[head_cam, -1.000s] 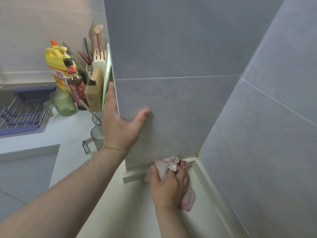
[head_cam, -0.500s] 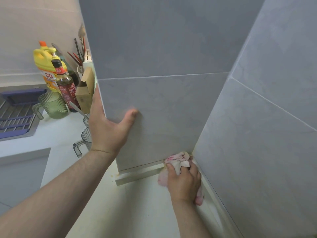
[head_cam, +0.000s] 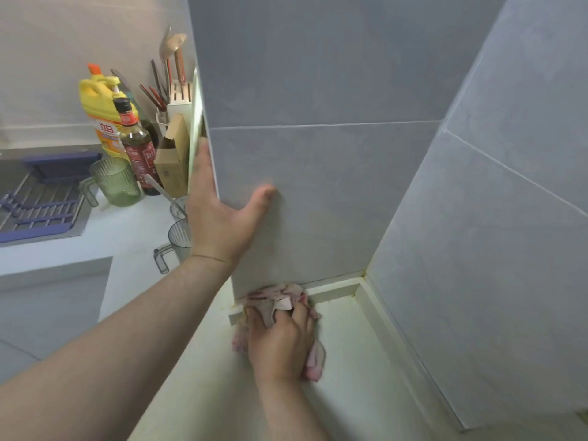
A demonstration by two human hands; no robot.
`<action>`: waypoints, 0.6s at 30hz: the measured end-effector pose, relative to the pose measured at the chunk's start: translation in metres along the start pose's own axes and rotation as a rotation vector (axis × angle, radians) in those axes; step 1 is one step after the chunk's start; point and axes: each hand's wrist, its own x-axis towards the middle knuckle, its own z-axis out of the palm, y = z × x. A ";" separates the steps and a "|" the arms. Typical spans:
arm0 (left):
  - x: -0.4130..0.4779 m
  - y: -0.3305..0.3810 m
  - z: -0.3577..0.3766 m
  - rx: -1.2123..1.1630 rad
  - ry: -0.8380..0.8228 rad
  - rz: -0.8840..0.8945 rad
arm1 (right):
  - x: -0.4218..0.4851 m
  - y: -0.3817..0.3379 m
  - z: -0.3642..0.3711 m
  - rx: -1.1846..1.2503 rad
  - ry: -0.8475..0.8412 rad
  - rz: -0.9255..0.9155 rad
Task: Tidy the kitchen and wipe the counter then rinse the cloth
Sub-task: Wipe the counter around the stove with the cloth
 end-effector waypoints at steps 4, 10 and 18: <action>0.003 -0.004 -0.001 0.020 -0.033 -0.011 | 0.026 0.036 -0.007 0.008 0.029 0.037; 0.002 -0.004 -0.001 0.034 -0.046 -0.010 | 0.073 0.072 -0.040 -0.198 0.014 0.152; 0.001 -0.005 0.000 0.040 -0.027 -0.027 | 0.081 0.067 -0.057 -0.281 -0.139 0.172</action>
